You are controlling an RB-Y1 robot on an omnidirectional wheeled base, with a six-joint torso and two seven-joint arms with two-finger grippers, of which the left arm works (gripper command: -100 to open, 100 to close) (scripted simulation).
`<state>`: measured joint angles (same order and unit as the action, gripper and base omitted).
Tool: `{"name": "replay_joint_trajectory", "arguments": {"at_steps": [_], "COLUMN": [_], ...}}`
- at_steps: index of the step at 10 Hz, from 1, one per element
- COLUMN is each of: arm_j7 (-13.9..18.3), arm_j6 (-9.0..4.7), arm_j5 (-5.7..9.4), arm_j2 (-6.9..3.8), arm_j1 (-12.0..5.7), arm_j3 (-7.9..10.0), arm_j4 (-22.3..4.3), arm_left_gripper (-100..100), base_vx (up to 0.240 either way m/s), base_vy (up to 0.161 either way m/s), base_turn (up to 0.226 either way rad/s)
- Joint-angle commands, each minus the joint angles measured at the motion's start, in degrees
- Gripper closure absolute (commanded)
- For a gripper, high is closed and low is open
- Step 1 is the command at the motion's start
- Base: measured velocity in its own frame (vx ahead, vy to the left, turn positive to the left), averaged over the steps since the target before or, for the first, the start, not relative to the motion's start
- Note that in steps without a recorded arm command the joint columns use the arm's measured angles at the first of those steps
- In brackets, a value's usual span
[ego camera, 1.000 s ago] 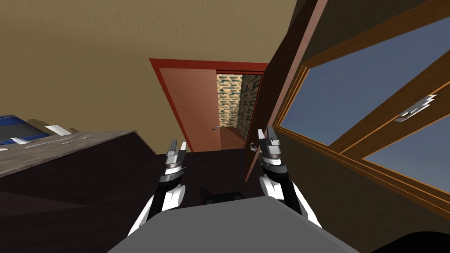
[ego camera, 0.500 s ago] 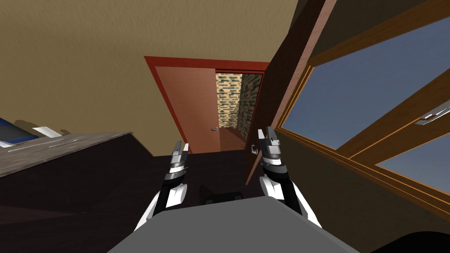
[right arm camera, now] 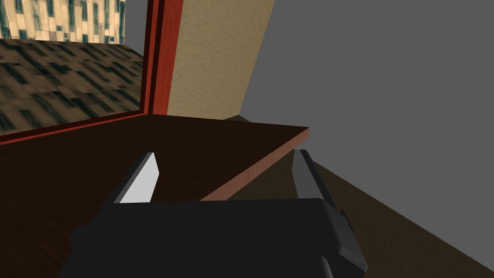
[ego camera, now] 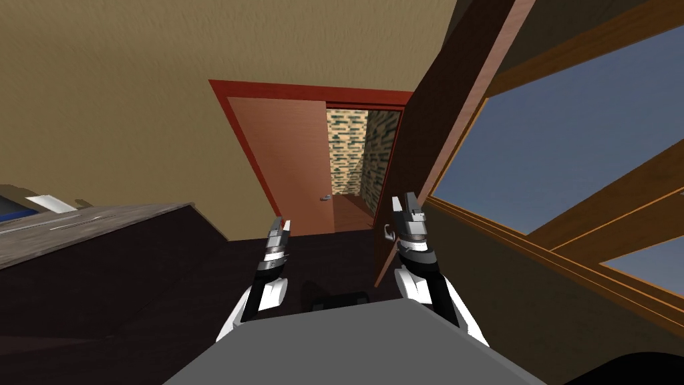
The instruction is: Pull the door open
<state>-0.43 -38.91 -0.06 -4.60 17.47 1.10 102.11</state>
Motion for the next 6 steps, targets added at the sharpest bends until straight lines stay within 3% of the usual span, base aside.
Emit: {"name": "replay_joint_trajectory", "arguments": {"at_steps": [1,6], "arm_j7": [0.1,-0.5], "arm_j6": [-0.22,-1.12], "arm_j5": [0.24,0.63], "arm_j2": [-0.39,-0.57], "arm_j1": [-0.84,-4.19], "arm_j3": [0.22,0.44], "arm_j4": [-2.1,-9.9], "arm_left_gripper": [-100,-100], "base_vx": [0.105,0.096], "base_vy": [-0.01,-0.011], "base_turn": [-0.01,-0.013]}}
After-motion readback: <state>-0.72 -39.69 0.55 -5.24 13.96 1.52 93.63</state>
